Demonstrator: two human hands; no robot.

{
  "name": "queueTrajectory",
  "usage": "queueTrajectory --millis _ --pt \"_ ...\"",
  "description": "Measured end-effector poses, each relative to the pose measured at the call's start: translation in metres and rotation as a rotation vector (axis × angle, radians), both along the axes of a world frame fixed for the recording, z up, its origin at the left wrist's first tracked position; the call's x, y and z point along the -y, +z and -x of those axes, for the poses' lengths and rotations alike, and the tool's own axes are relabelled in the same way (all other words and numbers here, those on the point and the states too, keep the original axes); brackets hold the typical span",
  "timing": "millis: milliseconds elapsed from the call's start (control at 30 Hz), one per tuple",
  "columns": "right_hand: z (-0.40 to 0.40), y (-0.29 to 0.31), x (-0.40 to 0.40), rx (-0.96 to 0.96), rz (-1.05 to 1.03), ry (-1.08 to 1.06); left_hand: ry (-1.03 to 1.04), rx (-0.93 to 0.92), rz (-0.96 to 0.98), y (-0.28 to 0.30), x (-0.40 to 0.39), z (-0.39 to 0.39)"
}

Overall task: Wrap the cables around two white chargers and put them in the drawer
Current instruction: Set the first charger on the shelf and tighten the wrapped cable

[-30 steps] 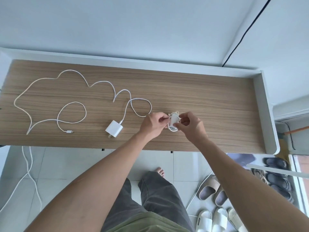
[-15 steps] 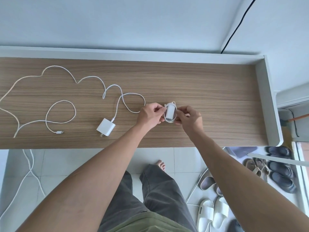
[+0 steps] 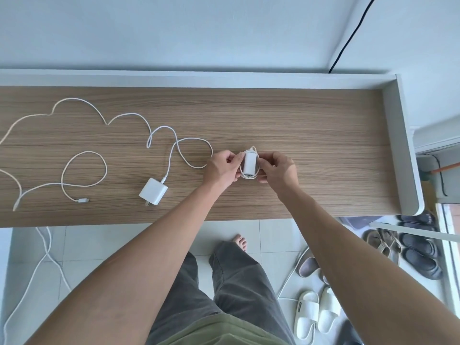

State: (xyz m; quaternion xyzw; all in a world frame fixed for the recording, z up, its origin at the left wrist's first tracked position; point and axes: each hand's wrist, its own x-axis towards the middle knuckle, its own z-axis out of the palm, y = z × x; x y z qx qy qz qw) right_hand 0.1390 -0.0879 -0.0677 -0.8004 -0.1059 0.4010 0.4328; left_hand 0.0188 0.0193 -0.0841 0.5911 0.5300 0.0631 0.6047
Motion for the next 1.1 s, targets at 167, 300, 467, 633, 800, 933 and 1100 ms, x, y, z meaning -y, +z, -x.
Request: queueTrajectory --millis 167,300,467,633,800,933,1100 --pt "0.001 0.001 0.001 0.063 0.088 -0.011 0.026 0.135 0.156 0.004 0.002 0.013" --pt "0.002 -0.002 0.005 0.150 0.164 0.030 -0.005 0.129 0.235 0.007 -0.001 0.017" --pt "0.006 0.003 0.014 -0.003 0.062 0.093 0.045 0.132 0.296 0.012 -0.002 0.010" --pt "0.006 0.009 0.023 -0.094 -0.027 0.161 -0.036 0.022 0.243 0.014 -0.006 0.006" --pt "0.010 0.009 0.025 -0.085 -0.047 0.202 -0.078 -0.044 0.112 0.010 -0.006 0.007" --pt "0.014 0.009 0.026 -0.091 -0.063 0.196 -0.044 0.004 0.161 0.016 -0.002 0.012" --pt "0.017 0.010 0.029 -0.181 -0.146 0.131 -0.021 0.029 0.151 0.019 0.002 0.009"
